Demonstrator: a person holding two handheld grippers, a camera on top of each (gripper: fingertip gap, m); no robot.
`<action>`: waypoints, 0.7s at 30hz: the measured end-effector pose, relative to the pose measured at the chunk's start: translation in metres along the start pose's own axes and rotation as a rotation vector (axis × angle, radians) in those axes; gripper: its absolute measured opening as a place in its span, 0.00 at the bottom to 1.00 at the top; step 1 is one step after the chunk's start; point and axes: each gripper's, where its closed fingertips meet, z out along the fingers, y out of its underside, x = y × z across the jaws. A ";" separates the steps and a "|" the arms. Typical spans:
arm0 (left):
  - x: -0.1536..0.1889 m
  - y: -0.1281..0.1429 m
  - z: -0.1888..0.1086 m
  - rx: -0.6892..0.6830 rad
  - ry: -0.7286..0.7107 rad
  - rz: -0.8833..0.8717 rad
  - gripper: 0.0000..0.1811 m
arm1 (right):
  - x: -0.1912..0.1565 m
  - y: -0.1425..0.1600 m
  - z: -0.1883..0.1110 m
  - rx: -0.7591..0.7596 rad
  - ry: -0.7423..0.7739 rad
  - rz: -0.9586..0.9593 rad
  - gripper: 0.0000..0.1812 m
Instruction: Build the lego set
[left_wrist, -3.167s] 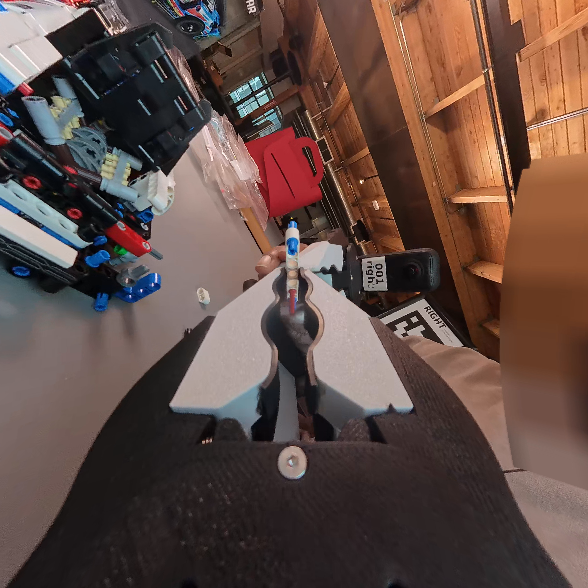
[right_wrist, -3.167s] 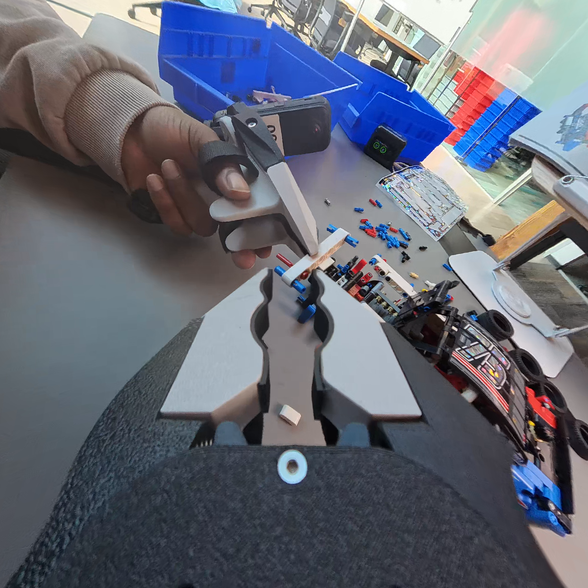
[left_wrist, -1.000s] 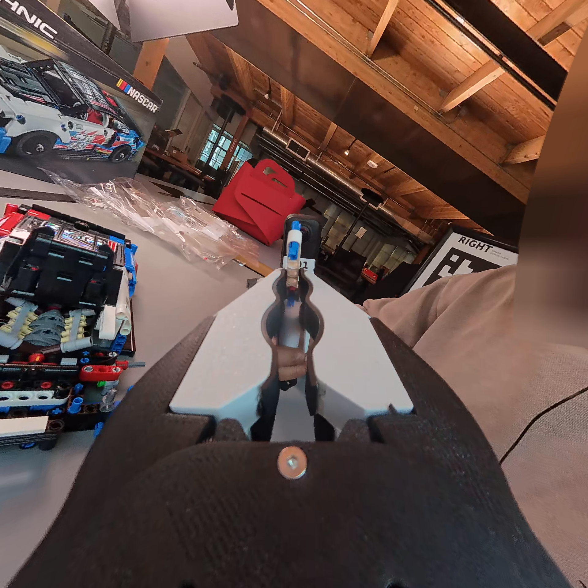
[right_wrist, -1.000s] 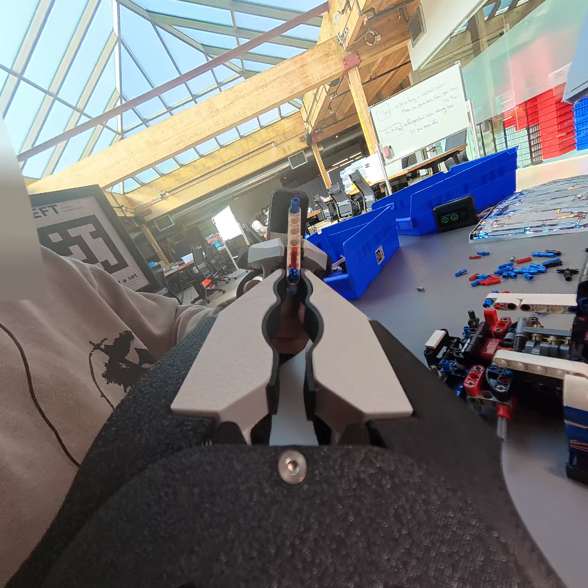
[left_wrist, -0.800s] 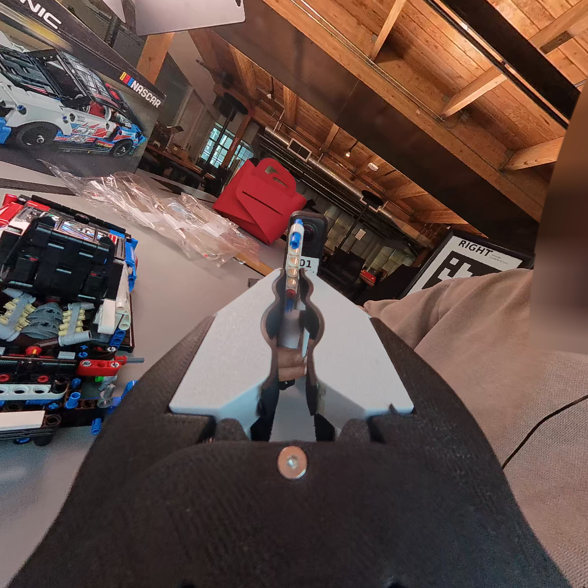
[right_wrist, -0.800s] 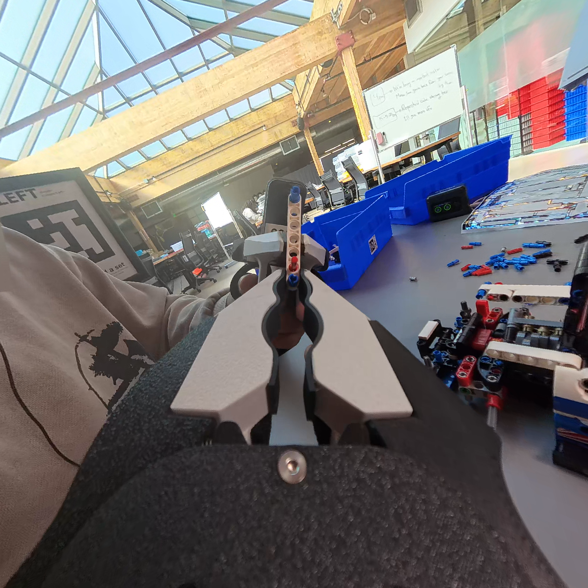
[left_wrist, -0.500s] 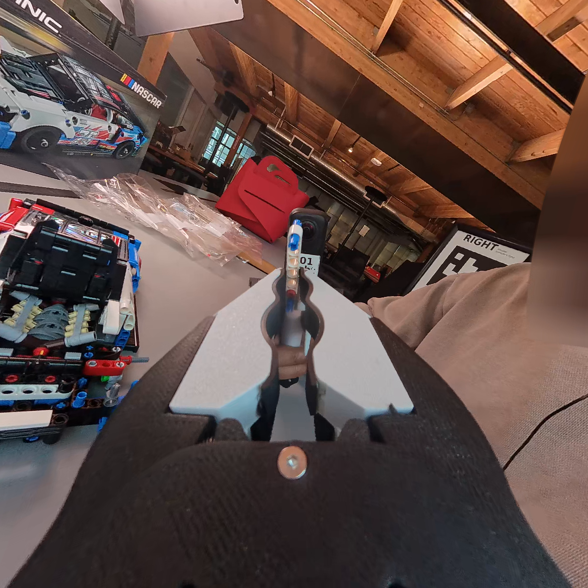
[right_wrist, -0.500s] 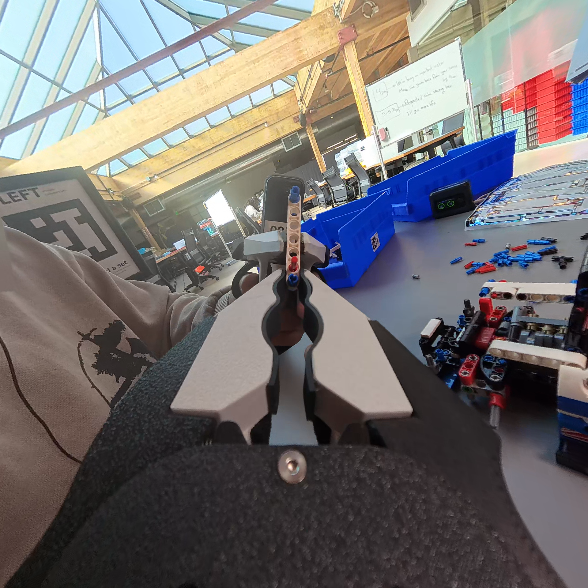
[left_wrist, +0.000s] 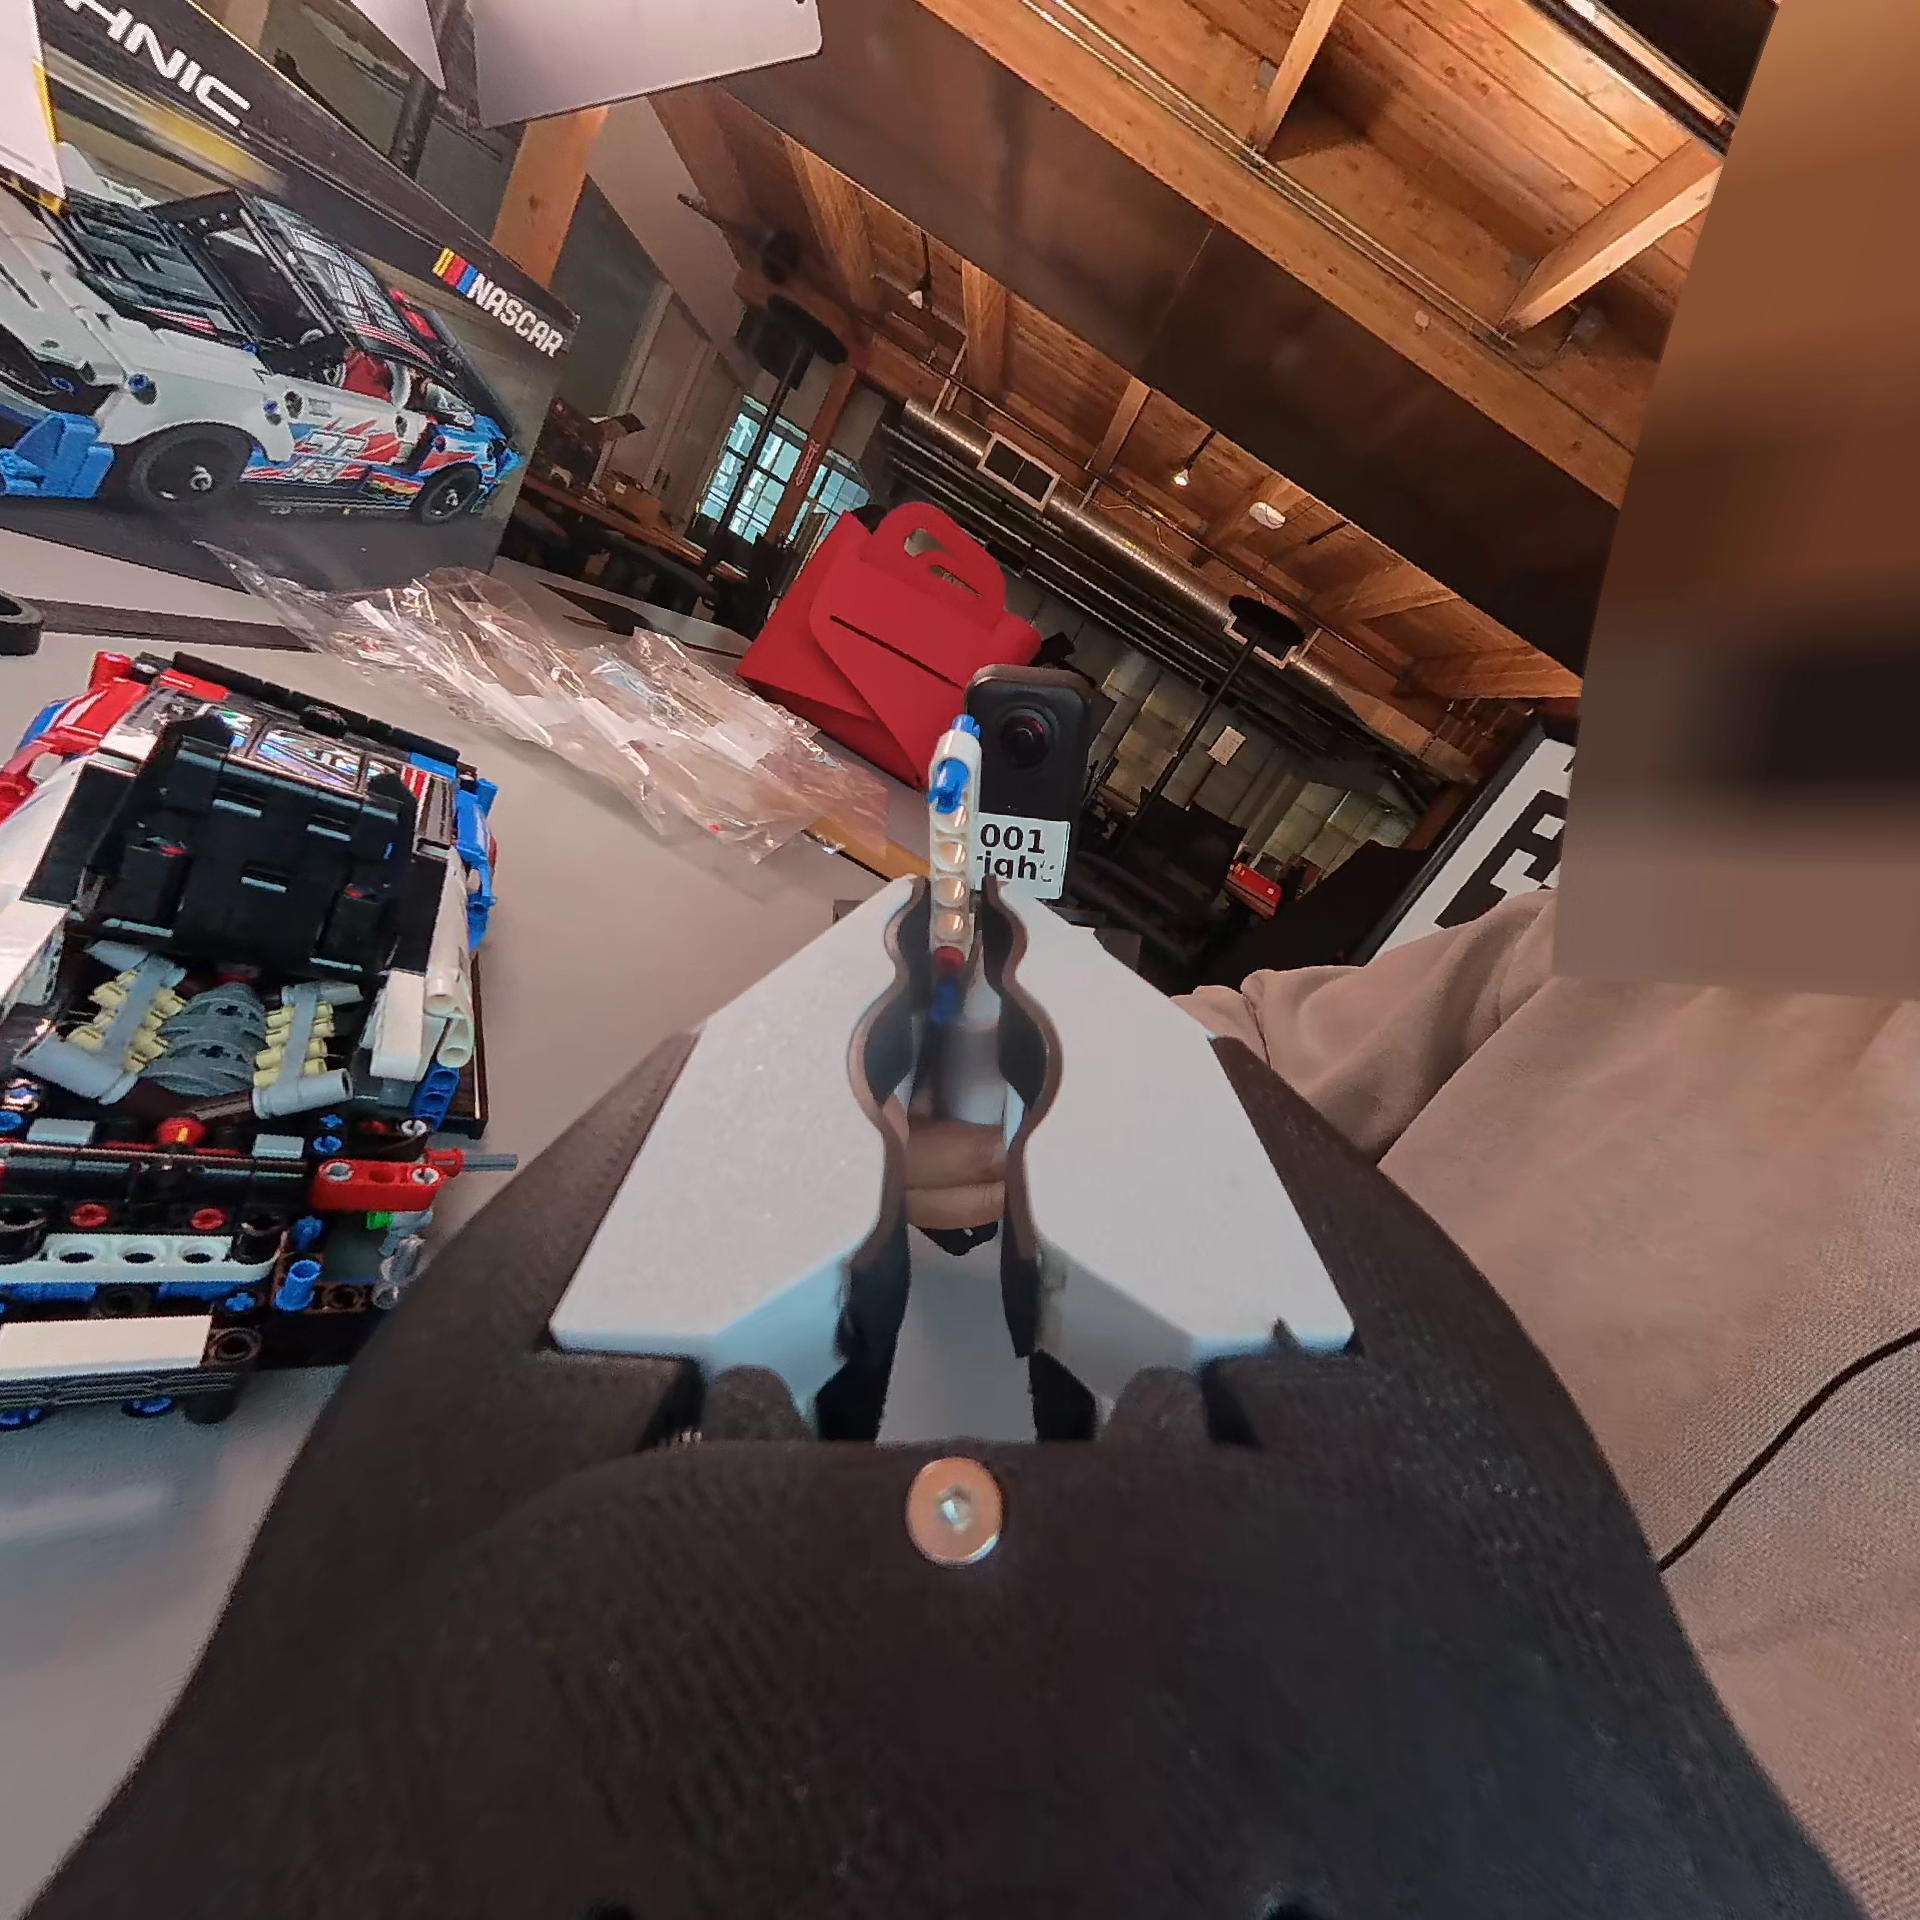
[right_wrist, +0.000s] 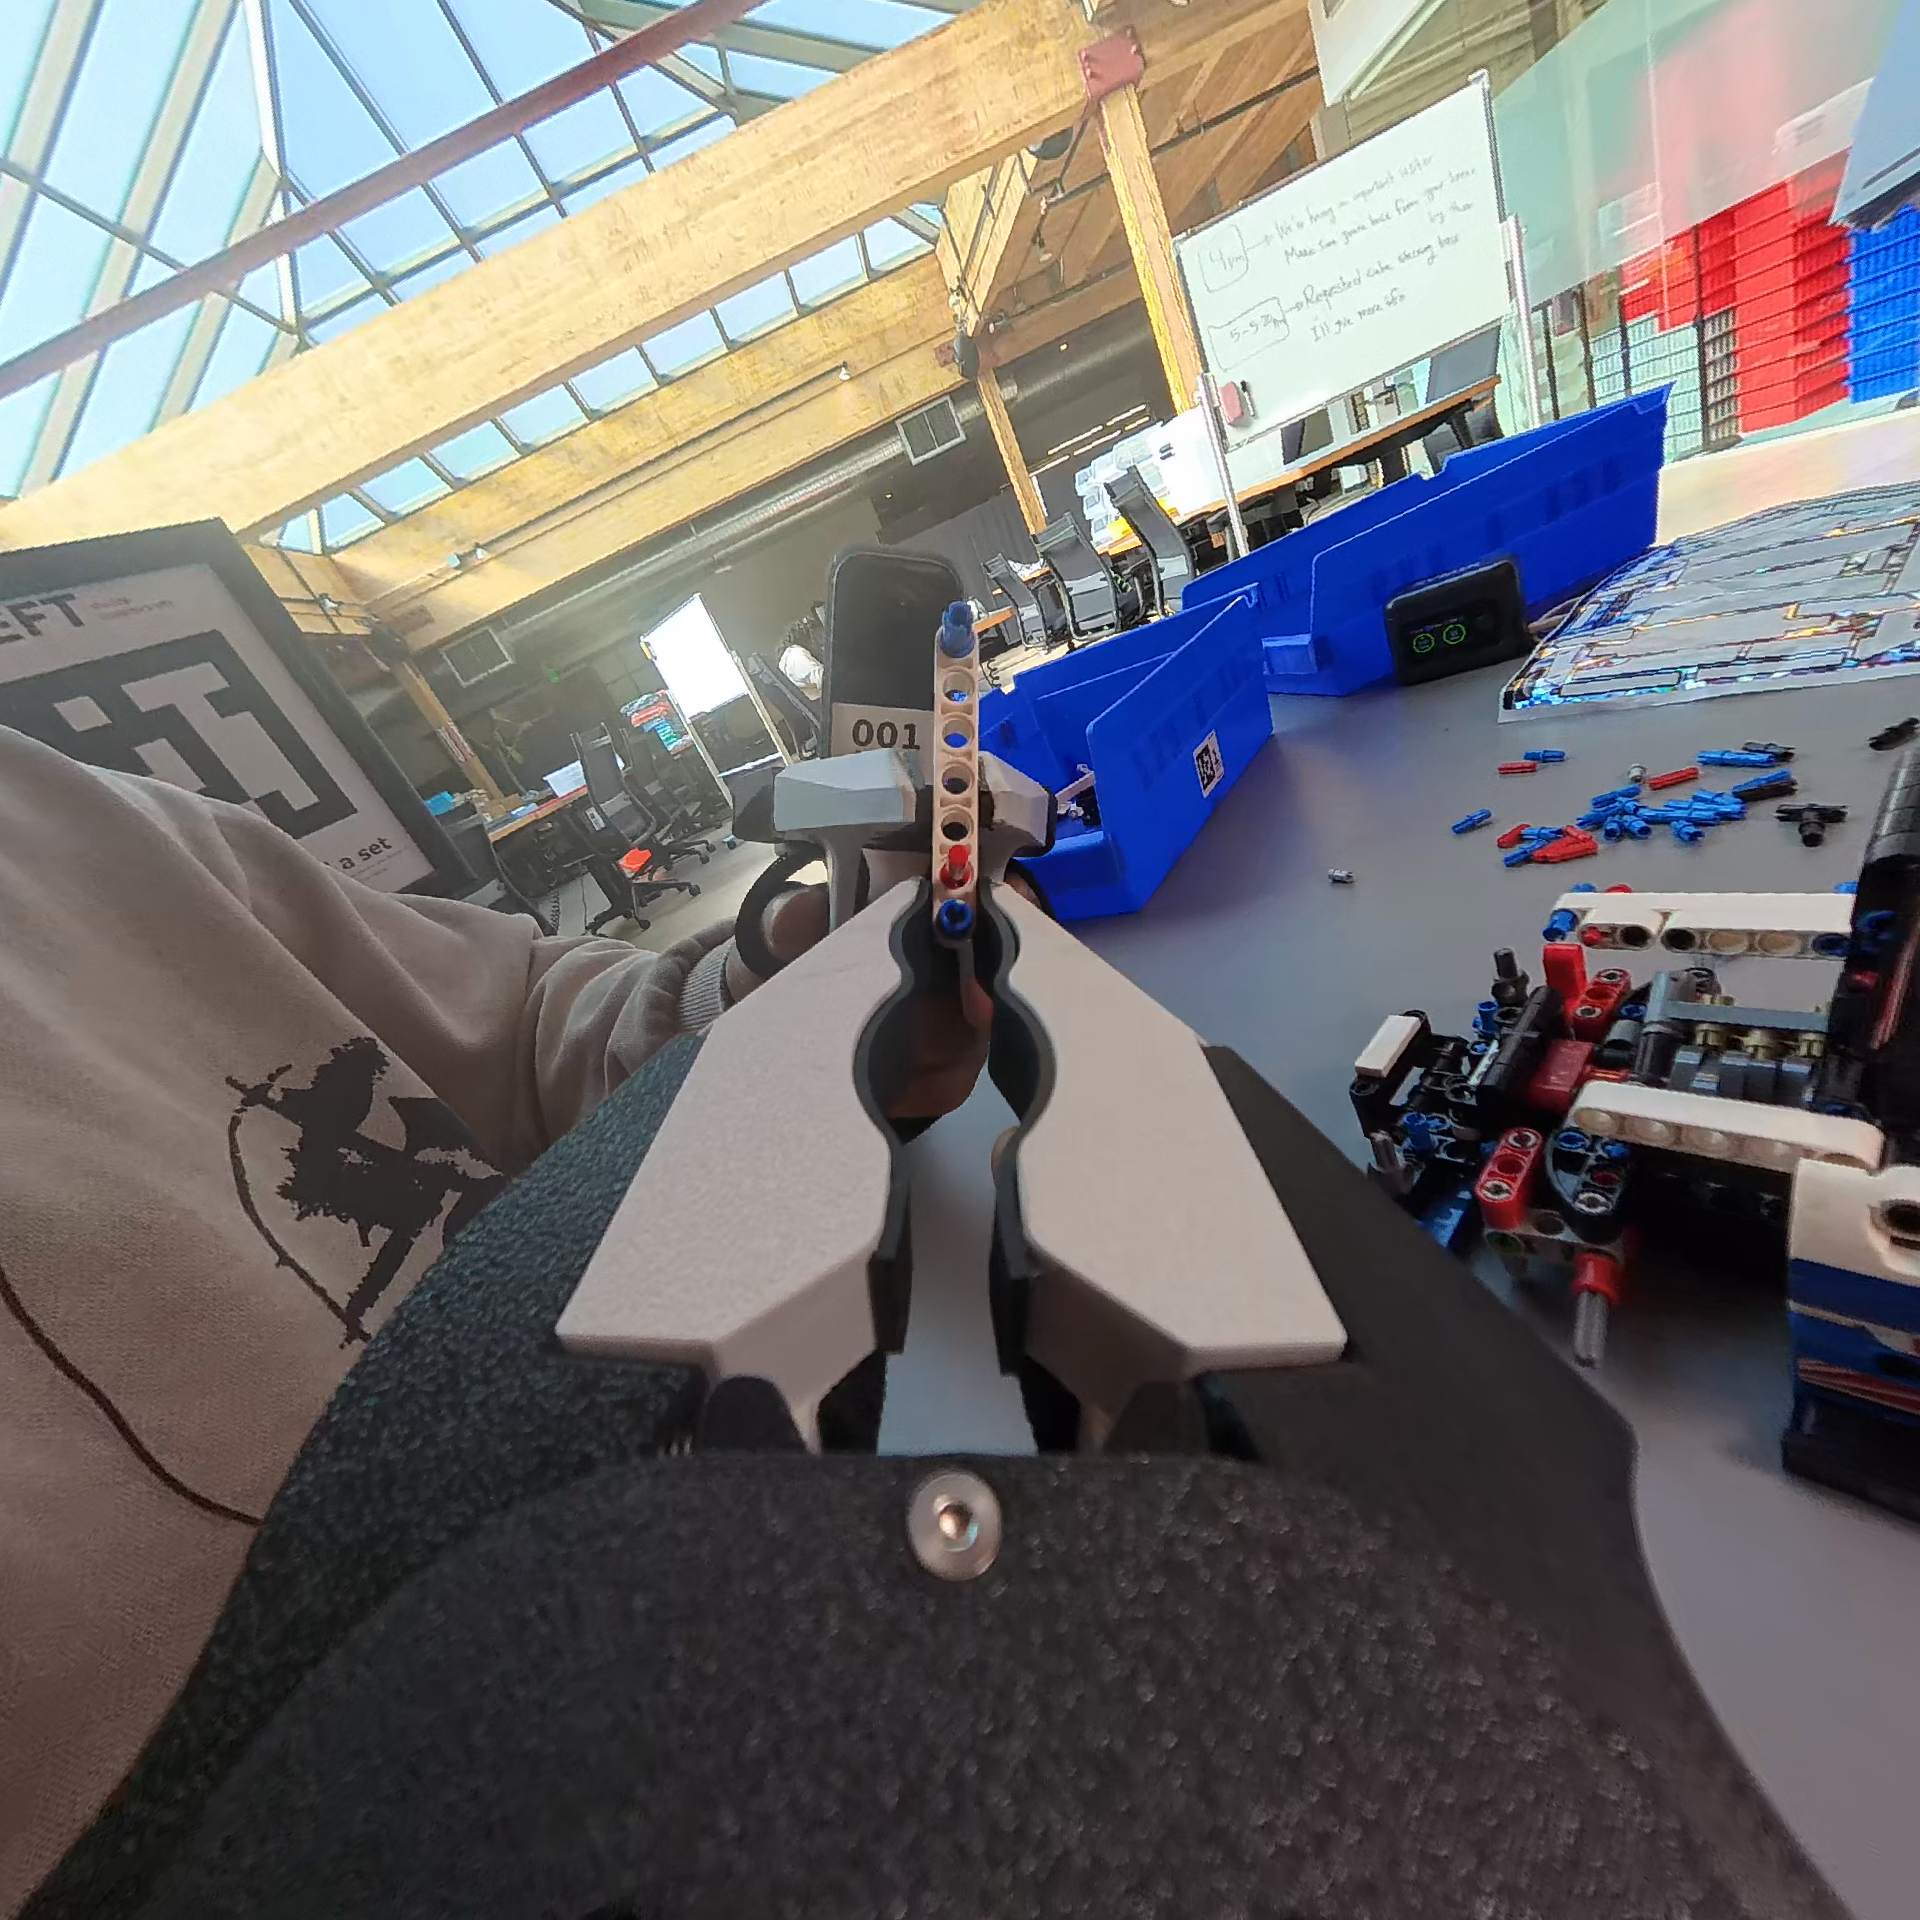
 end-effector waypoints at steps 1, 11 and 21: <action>-0.001 0.000 0.001 0.002 -0.001 0.001 0.03 | 0.000 0.000 -0.001 0.001 0.000 0.004 0.03; -0.003 0.003 0.002 -0.012 -0.005 0.011 0.03 | 0.002 0.002 -0.002 -0.017 -0.004 0.031 0.03; -0.021 -0.003 -0.016 -0.015 -0.040 -0.003 0.03 | 0.022 -0.005 -0.038 -0.283 -0.009 -0.163 0.08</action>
